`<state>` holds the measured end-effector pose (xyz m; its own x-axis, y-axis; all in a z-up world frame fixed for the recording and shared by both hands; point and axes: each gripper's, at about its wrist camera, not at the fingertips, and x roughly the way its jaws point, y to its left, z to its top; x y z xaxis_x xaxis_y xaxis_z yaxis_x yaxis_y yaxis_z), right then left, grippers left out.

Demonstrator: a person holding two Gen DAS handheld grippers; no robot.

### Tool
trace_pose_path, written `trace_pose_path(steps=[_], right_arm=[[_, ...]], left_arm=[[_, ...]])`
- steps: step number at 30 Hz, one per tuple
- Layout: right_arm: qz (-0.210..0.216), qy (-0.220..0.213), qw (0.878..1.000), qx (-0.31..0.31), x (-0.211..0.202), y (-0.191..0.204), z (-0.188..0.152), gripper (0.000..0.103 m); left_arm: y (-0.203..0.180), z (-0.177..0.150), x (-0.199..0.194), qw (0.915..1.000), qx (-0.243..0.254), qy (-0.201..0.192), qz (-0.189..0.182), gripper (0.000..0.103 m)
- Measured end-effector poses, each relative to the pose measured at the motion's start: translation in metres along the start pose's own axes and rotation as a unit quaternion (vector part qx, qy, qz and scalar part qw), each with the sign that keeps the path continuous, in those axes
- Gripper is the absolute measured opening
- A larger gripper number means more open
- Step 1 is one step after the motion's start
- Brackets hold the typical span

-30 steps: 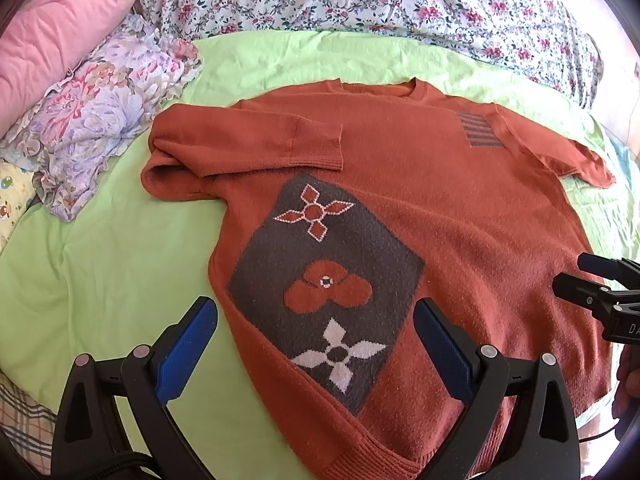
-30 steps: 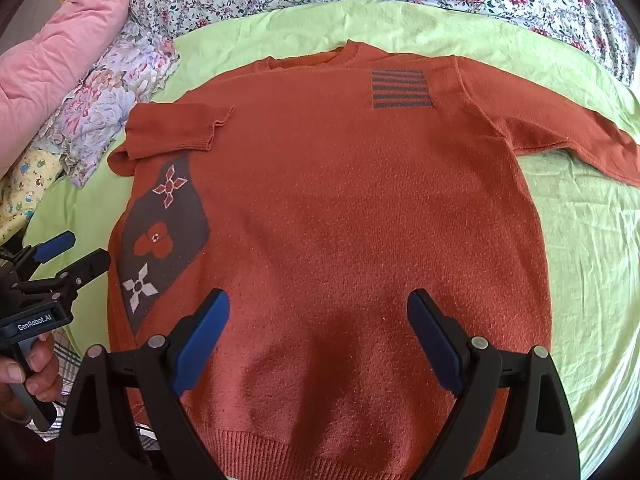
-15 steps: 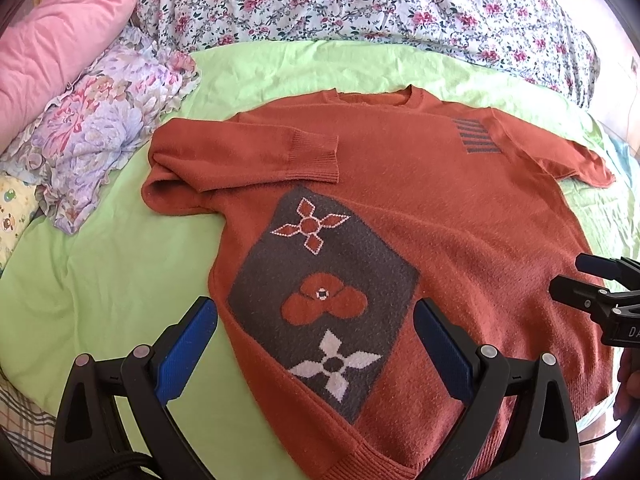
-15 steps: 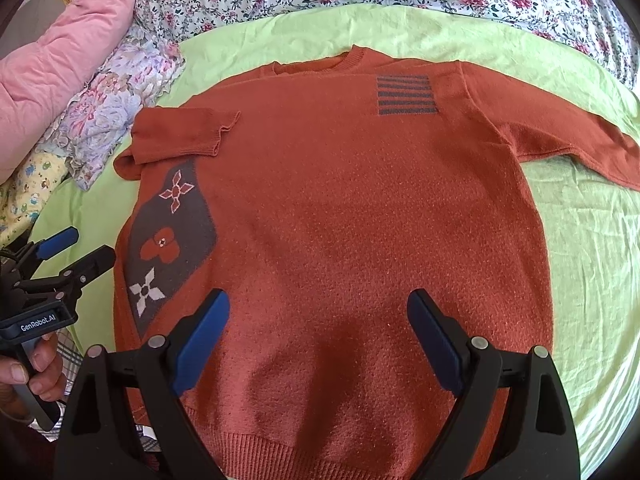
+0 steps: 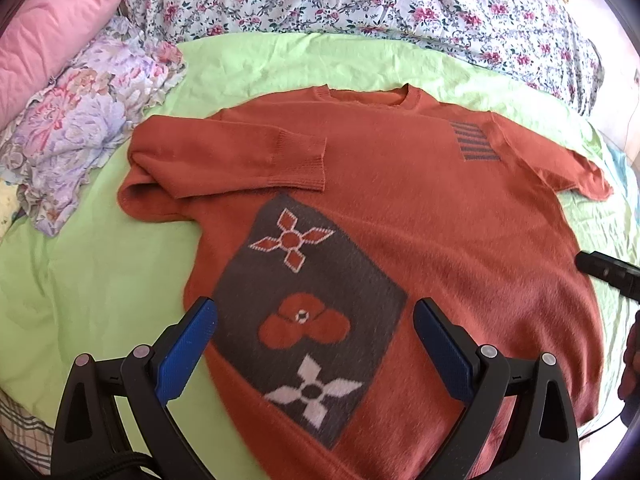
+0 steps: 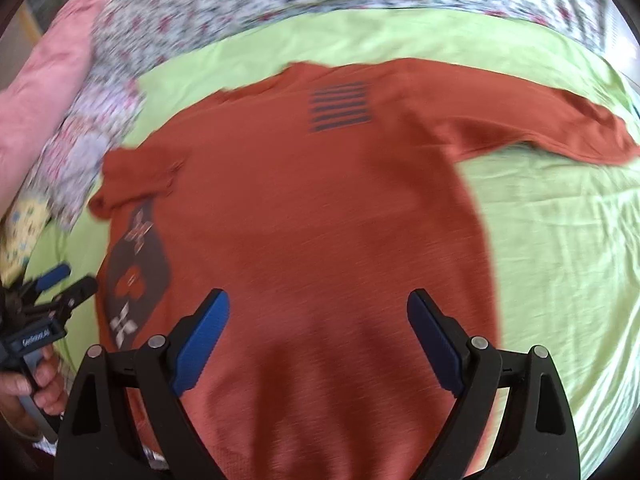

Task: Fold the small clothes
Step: 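Grasp the sweater's sleeve cuff with the right gripper and lift it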

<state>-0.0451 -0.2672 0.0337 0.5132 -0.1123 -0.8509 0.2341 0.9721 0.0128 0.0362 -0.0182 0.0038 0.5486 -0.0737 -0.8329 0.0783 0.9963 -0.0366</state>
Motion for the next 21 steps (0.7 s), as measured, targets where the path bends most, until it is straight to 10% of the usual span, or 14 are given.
trace_pose_path(steps=[10, 21], right_arm=[[-0.058, -0.054, 0.988, 0.134, -0.022, -0.136, 0.049, 0.091], [-0.129, -0.123, 0.943, 0.28, -0.05, -0.317, 0.091, 0.087]], left_arm=[[-0.008, 0.043, 0.024, 0.9998, -0.01, -0.003, 0.015, 0.099], [-0.013, 0.091, 0.066, 0.9986, -0.035, 0.01, 0.038, 0.099]])
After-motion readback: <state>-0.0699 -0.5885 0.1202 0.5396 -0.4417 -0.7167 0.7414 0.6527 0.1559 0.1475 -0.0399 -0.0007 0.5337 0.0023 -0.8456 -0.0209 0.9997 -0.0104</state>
